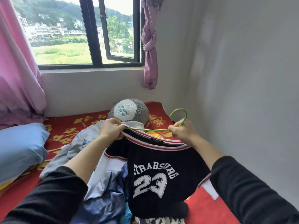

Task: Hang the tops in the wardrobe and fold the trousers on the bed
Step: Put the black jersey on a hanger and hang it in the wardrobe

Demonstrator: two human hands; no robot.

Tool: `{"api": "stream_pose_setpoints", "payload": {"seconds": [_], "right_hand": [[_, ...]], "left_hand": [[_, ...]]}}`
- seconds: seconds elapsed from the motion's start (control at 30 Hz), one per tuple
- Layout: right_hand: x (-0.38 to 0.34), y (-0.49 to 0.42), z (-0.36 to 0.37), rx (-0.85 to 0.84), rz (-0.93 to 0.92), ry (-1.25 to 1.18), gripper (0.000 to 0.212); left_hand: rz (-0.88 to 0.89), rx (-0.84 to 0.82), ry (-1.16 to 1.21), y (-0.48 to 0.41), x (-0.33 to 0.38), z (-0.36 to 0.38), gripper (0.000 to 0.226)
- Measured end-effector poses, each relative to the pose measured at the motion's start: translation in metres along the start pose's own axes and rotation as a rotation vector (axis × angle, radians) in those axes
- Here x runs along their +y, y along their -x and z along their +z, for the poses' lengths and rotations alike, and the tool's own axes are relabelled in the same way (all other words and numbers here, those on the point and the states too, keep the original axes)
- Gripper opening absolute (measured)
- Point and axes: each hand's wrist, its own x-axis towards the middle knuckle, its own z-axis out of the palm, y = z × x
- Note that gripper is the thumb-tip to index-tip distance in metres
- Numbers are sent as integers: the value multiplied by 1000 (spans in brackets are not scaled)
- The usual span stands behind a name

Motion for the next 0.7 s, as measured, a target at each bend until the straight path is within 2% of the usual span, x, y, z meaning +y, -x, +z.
{"api": "stream_pose_setpoints", "payload": {"seconds": [0.1,0.2,0.3,0.37,0.43,0.57,0.7], "right_hand": [[-26,-9,-5,-97,-16,108,36],[-41,-15,-5,-112,-24,56,32],[-52,-16,-10,-60,-48,-45,30],[-57,-13,-11,-74,-56,-64,29],[-66,-11,-9,-107,-61,-65,29],[-87,-8,-7,-112,-91,-139,25],[-118,-3,0,-68,-198,-28,26]], "left_hand": [[87,-40,9,9,17,1,8],[171,-124,-68,15,26,-6,3],[297,-22,-289,16,19,-23,13],[317,-65,-470,17,9,-32,31],[321,-114,-608,21,-1,-37,32],[364,-4,-421,31,-7,-52,12],[375,117,-347,48,-1,-79,16]]}}
